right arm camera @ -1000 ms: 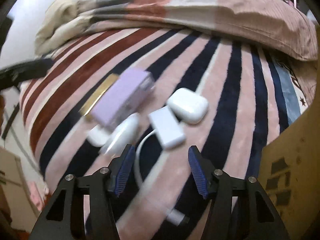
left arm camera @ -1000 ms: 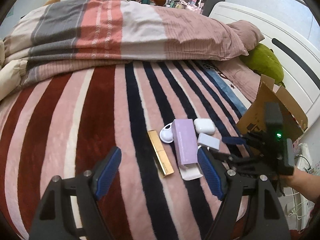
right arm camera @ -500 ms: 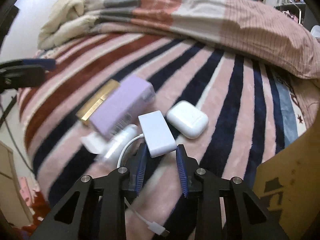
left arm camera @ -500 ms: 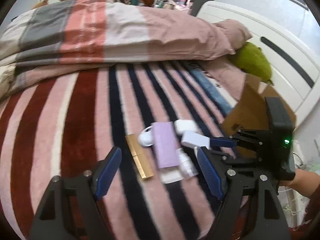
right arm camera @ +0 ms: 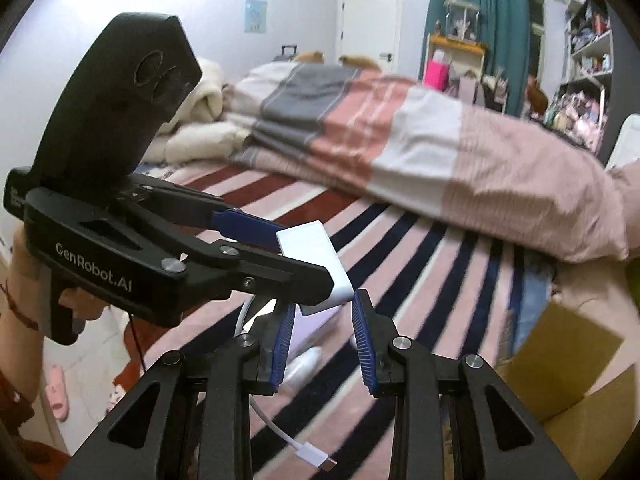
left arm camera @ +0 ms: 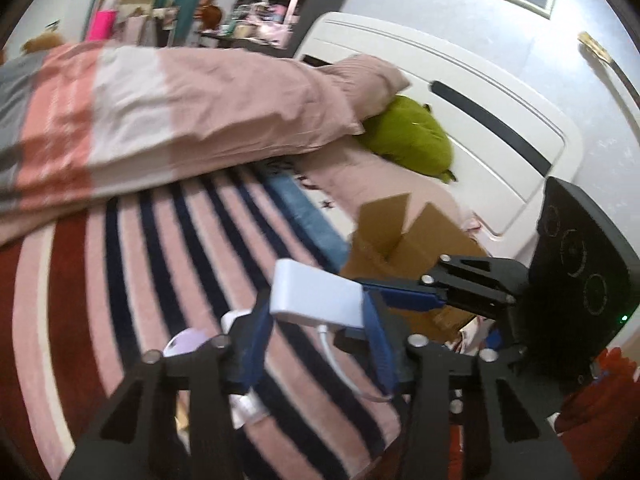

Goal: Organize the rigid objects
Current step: 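Carry the charger into the cardboard box and open the right gripper, then grasp the white pump bottle with the right gripper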

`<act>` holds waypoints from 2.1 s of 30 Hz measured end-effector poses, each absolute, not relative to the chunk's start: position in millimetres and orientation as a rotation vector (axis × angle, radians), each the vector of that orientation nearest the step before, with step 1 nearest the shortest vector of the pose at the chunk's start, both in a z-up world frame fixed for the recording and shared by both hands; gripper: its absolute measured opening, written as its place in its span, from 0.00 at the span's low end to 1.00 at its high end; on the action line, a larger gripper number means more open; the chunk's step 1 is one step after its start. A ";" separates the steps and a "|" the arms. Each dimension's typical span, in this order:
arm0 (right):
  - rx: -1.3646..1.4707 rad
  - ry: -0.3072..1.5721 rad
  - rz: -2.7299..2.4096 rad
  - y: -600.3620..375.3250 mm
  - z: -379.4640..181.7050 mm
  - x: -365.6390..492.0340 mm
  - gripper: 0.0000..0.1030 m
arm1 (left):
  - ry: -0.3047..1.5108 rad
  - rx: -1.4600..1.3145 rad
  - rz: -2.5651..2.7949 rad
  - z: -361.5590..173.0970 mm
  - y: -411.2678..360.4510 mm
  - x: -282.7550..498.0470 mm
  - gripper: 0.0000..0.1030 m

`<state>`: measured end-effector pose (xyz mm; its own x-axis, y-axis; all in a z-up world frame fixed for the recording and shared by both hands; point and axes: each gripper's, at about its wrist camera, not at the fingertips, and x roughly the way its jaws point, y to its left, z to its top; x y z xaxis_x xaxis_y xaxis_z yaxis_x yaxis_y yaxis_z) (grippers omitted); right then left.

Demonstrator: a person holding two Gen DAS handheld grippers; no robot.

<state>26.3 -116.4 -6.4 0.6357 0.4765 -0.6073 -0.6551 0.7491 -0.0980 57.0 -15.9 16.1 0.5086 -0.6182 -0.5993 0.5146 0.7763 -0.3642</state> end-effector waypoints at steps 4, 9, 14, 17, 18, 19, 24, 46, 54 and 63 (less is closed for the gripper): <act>-0.286 0.566 0.612 -152.7 11.4 33.5 0.24 | 0.778 -0.082 -0.719 34.5 -59.5 71.4 0.39; -0.246 0.568 0.522 -206.0 27.2 41.3 0.24 | 0.798 -0.017 -0.776 45.8 -120.5 90.9 0.39; -0.174 0.615 0.448 -259.7 33.0 50.9 0.24 | 0.850 0.033 -0.840 45.1 -176.3 110.6 0.37; -0.131 0.635 0.423 -281.2 32.8 54.2 0.24 | 0.893 0.056 -0.863 41.6 -200.0 119.8 0.37; -0.112 0.645 0.418 -288.8 31.8 55.6 0.24 | 0.909 0.061 -0.867 39.0 -206.6 122.4 0.37; -0.105 0.652 0.414 -292.1 30.8 56.3 0.23 | 0.929 0.071 -0.871 35.6 -213.9 126.1 0.37; -0.051 0.734 0.383 -310.2 17.5 63.9 0.23 | 1.019 0.111 -0.875 15.8 -237.9 135.1 0.37; -0.167 0.733 0.484 -249.0 38.9 43.9 0.42 | 0.893 0.133 -0.620 53.8 -142.4 106.3 0.74; -0.192 0.763 0.735 -150.4 22.1 31.6 0.42 | 0.830 0.050 -0.360 25.9 -8.7 74.4 0.74; -0.188 1.004 0.703 -89.2 -98.4 50.5 0.42 | 0.917 -0.058 -0.272 -66.2 61.9 43.9 0.74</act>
<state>50.5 -89.2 -98.4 0.3399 0.4532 -0.8240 -0.6192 0.7674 0.1666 43.9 61.9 -66.2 0.5765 -0.2573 -0.7756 0.2078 0.9641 -0.1653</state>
